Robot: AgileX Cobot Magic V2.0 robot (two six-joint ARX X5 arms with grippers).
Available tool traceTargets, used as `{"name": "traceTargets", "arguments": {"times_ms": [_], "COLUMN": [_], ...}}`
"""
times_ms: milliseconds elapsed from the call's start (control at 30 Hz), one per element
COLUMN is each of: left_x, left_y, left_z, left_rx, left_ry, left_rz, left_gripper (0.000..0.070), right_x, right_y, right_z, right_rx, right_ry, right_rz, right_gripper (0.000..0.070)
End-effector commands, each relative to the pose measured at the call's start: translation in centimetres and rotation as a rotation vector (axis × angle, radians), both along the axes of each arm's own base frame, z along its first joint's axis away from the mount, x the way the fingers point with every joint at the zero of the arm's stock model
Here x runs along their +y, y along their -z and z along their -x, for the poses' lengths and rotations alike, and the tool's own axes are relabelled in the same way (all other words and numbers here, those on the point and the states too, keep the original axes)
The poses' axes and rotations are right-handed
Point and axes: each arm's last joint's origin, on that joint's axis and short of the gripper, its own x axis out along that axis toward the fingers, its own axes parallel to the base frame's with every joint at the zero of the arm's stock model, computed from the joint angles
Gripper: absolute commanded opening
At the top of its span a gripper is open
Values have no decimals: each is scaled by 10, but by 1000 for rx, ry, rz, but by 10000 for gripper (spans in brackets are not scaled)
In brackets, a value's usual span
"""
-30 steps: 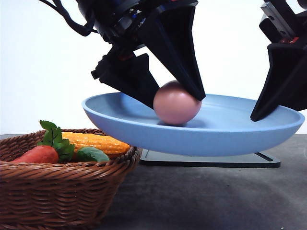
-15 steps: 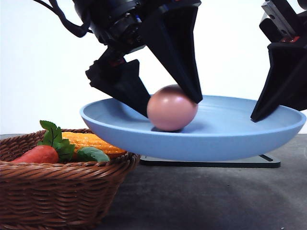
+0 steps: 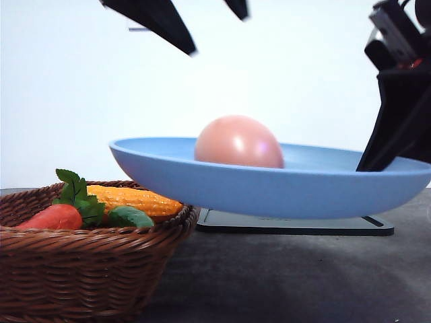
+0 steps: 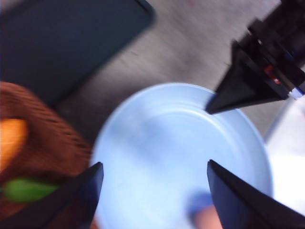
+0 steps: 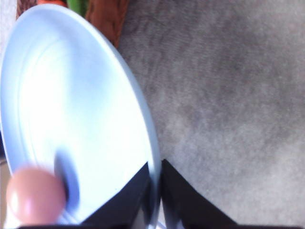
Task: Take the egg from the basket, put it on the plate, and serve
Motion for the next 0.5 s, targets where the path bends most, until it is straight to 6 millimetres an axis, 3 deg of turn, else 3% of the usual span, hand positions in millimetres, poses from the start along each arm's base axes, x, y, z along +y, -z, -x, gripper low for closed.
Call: {"name": "traceTargets", "arguments": {"times_ms": [0,233,467], "left_x": [6,46,79], "left_y": [-10,-35,-48], "left_z": [2,16,32], "left_rx": [-59,-189,-257], "left_ry": [-18,-170,-280], "left_rz": [-7,-34,-72], "left_gripper": [443,440,419], "right_x": [-1,-13,-24], "right_y": [0,4,-13], "right_z": [-8,-41,-102], "right_rx": [-5,0,-56], "right_ry": [-4,40,105], "right_rz": [-18,5,14], "right_gripper": [0,0,0]}}
